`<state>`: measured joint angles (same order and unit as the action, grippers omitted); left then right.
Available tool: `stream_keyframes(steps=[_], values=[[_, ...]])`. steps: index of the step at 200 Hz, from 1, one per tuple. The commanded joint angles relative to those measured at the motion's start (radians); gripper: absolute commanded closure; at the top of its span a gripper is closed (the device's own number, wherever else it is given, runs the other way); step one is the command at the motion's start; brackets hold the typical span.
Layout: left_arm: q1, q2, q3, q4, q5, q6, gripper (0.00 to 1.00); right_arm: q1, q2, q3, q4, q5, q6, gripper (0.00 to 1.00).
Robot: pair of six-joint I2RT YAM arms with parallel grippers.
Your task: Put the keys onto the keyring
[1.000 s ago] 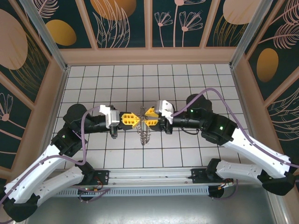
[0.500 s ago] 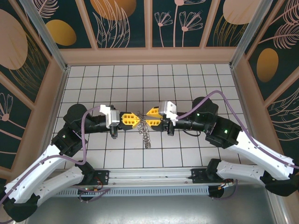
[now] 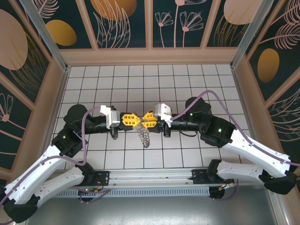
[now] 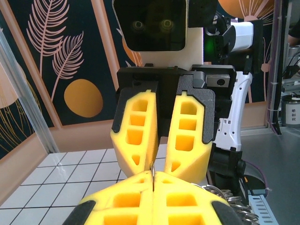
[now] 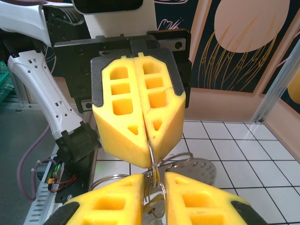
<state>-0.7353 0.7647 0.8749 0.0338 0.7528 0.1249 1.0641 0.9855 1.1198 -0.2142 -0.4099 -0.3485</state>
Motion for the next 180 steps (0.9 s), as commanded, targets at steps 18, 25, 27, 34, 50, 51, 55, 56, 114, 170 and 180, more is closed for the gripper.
stream_keyframes(steps=[18, 25, 27, 34, 50, 51, 55, 56, 114, 170, 180], values=[[-0.003, -0.008, 0.006, 0.051, 0.013, -0.014, 1.0, 0.01, 0.023, -0.006, 0.042, -0.035, 0.003, 0.84], [-0.003, -0.008, 0.006, 0.052, 0.013, -0.014, 1.0, 0.01, 0.028, -0.005, 0.042, -0.035, 0.002, 0.85], [-0.004, -0.008, 0.006, 0.052, 0.014, -0.013, 1.0, 0.01, 0.028, -0.005, 0.044, -0.035, 0.0, 0.85], [-0.003, -0.009, 0.006, 0.052, 0.014, -0.012, 1.0, 0.009, 0.031, -0.004, 0.044, -0.035, -0.002, 0.87], [-0.004, -0.011, 0.006, 0.051, 0.011, -0.012, 1.0, 0.01, 0.038, 0.001, 0.04, -0.024, -0.009, 0.96], [-0.003, -0.011, 0.006, 0.052, 0.011, -0.012, 1.0, 0.01, 0.038, 0.001, 0.038, -0.023, -0.009, 0.97], [-0.004, -0.01, 0.007, 0.051, 0.008, -0.012, 1.0, 0.01, 0.037, 0.003, 0.036, -0.013, -0.01, 1.0], [-0.004, -0.01, 0.007, 0.05, 0.007, -0.012, 1.0, 0.01, 0.037, 0.004, 0.036, -0.011, -0.01, 1.0], [-0.004, 0.065, 0.158, -0.325, -0.096, 0.16, 0.9, 0.009, 0.027, 0.091, -0.128, 0.12, -0.072, 1.0], [-0.003, 0.162, 0.316, -0.567, -0.11, 0.301, 0.86, 0.009, 0.109, 0.225, -0.336, 0.171, -0.151, 1.0], [-0.004, 0.173, 0.326, -0.579, -0.098, 0.309, 0.86, 0.009, 0.112, 0.232, -0.342, 0.169, -0.155, 1.0]])
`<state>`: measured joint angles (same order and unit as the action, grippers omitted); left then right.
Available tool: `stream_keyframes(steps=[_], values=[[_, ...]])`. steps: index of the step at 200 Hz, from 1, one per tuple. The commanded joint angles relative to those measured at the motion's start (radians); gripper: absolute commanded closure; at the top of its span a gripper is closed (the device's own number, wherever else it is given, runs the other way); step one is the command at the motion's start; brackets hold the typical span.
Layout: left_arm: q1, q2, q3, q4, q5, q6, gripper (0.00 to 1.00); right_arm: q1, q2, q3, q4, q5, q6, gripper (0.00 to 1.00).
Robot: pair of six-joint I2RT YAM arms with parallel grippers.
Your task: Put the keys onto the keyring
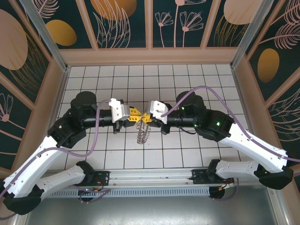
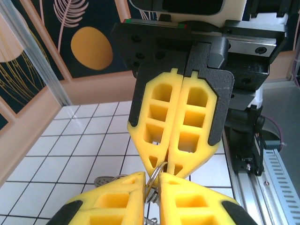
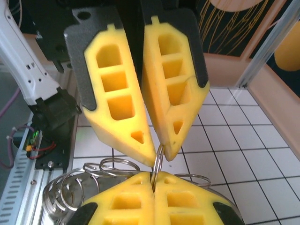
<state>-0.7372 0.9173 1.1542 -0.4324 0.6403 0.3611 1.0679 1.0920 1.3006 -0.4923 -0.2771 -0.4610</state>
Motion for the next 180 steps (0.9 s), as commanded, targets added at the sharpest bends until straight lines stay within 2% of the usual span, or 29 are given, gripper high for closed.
stream_keyframes(steps=[1, 99, 180], values=[[-0.002, 0.022, 0.047, -0.113, 0.016, 0.074, 0.86, 0.006, 0.005, 0.052, -0.066, 0.036, -0.044, 1.0], [-0.002, 0.02, 0.001, -0.014, 0.147, 0.009, 0.87, 0.001, 0.05, 0.073, -0.05, 0.006, -0.06, 1.0], [-0.001, 0.032, -0.036, 0.009, 0.15, 0.002, 0.87, 0.0, 0.038, 0.068, -0.03, -0.013, -0.055, 1.0]])
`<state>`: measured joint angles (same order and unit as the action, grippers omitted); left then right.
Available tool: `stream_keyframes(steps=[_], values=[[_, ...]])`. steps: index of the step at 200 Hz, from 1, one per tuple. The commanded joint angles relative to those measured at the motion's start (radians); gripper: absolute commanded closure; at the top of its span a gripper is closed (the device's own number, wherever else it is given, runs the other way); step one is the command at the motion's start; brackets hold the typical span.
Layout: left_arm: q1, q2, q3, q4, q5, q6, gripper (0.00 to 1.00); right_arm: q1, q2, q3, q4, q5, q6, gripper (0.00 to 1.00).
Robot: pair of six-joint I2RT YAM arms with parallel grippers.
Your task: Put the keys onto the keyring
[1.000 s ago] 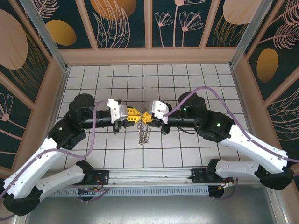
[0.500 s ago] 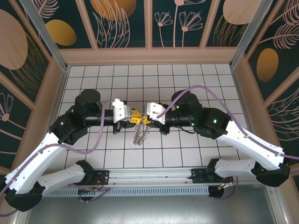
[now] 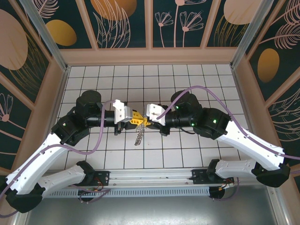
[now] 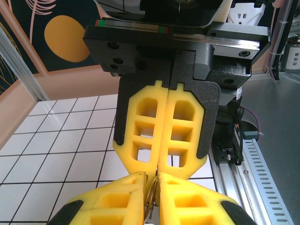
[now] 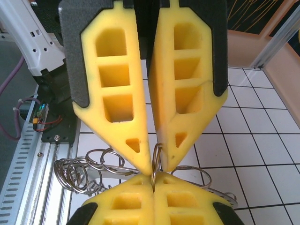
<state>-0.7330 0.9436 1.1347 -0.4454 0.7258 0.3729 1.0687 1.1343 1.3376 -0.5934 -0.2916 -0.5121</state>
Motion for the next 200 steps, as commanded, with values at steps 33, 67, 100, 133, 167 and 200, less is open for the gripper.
stream_keyframes(steps=[33, 67, 100, 133, 167, 200], values=[[-0.006, 0.001, -0.033, 0.043, 0.067, -0.012, 0.99, -0.004, -0.012, 0.03, 0.079, -0.006, 0.001, 1.0], [-0.006, -0.021, -0.051, 0.099, 0.057, -0.038, 1.0, -0.006, -0.019, 0.019, 0.092, -0.012, 0.009, 1.0], [-0.006, -0.084, -0.111, 0.302, 0.085, -0.156, 1.0, -0.005, -0.06, -0.057, 0.153, -0.008, 0.047, 1.0], [-0.006, -0.113, -0.176, 0.527, 0.126, -0.284, 1.0, -0.005, -0.139, -0.159, 0.267, -0.029, 0.096, 0.85], [-0.006, -0.111, -0.222, 0.641, 0.148, -0.349, 1.0, -0.005, -0.161, -0.188, 0.306, -0.046, 0.11, 0.82], [-0.006, -0.119, -0.245, 0.678, 0.143, -0.373, 1.0, -0.006, -0.164, -0.205, 0.335, -0.056, 0.112, 0.87]])
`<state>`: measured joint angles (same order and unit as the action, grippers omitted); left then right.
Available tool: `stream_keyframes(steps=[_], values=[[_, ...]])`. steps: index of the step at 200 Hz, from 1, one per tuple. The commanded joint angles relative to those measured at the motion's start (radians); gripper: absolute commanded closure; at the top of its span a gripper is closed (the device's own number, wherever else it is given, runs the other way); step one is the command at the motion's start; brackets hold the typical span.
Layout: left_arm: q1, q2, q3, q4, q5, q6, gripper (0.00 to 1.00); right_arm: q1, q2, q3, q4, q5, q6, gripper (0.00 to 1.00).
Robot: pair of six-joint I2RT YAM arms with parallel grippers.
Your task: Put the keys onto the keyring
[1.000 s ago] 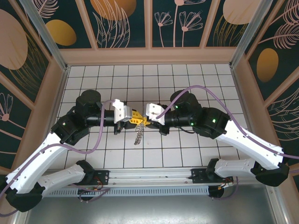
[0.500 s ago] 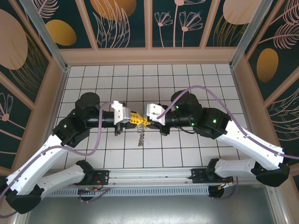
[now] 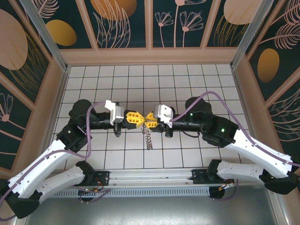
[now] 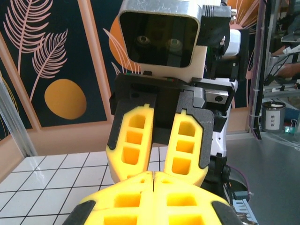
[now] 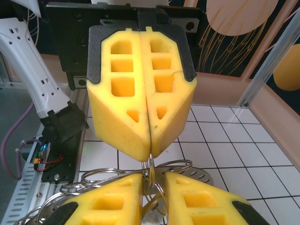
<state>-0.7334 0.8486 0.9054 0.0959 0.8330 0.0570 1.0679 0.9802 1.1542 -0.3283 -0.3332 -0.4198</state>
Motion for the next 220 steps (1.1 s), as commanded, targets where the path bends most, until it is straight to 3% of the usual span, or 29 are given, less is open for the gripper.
stream_keyframes(steps=[1, 21, 33, 44, 72, 91, 116, 175, 185, 194, 220], values=[[-0.006, -0.024, -0.017, 0.138, 0.036, -0.058, 1.0, -0.005, -0.01, -0.022, 0.071, -0.015, 0.02, 0.87], [-0.006, -0.025, -0.029, 0.151, 0.034, -0.068, 1.0, -0.006, -0.005, -0.026, 0.086, -0.018, 0.022, 0.92], [-0.006, -0.02, -0.028, 0.126, 0.034, -0.064, 1.0, -0.006, -0.002, -0.018, 0.082, -0.022, 0.021, 1.0], [-0.005, -0.02, -0.023, 0.079, 0.028, -0.045, 1.0, -0.007, 0.001, -0.008, 0.072, -0.019, 0.018, 1.0], [-0.005, -0.022, 0.041, -0.161, -0.027, 0.073, 1.0, -0.011, 0.005, 0.027, 0.015, 0.022, 0.003, 1.0], [-0.006, 0.004, 0.127, -0.376, -0.089, 0.192, 0.88, -0.012, 0.032, 0.085, -0.073, 0.047, -0.021, 1.0], [-0.005, 0.05, 0.193, -0.524, -0.129, 0.283, 0.86, -0.012, 0.08, 0.159, -0.163, 0.049, -0.049, 1.0], [-0.006, 0.089, 0.192, -0.53, -0.128, 0.314, 0.88, -0.012, 0.134, 0.22, -0.213, 0.037, -0.066, 1.0], [-0.006, 0.092, 0.194, -0.528, -0.127, 0.315, 0.91, -0.012, 0.142, 0.217, -0.213, 0.037, -0.066, 1.0], [-0.006, 0.097, 0.196, -0.527, -0.125, 0.316, 1.0, -0.012, 0.147, 0.217, -0.212, 0.037, -0.068, 1.0], [-0.006, 0.092, 0.181, -0.485, -0.109, 0.287, 1.0, -0.012, 0.152, 0.208, -0.2, 0.033, -0.07, 1.0]])
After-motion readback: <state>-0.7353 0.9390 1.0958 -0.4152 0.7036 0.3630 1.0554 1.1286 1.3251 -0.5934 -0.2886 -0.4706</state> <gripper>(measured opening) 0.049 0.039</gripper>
